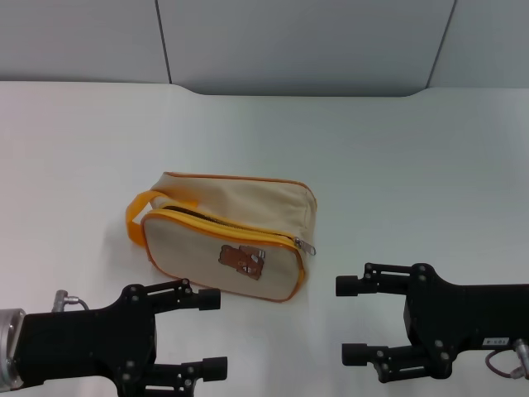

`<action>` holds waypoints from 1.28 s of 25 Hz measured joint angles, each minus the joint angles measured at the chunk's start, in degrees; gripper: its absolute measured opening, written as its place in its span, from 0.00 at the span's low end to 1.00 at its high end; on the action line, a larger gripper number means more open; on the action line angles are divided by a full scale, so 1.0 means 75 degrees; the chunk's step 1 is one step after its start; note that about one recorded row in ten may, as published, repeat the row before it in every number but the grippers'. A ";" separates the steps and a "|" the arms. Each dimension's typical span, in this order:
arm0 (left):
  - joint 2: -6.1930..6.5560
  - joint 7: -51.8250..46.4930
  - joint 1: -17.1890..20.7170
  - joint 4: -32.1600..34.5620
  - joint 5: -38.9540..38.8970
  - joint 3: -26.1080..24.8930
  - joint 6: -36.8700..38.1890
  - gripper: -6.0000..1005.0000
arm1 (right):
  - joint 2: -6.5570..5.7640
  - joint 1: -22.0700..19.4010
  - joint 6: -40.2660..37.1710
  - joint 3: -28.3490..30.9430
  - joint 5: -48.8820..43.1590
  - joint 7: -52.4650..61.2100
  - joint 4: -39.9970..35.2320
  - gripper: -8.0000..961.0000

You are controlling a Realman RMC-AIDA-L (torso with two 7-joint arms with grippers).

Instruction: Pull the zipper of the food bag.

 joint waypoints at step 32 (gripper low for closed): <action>-0.0019 0.0049 -0.0070 0.0000 -0.0042 -0.0001 -0.0048 0.82 | 0.0000 0.0058 0.0058 0.0015 0.0045 -0.0003 0.0001 0.81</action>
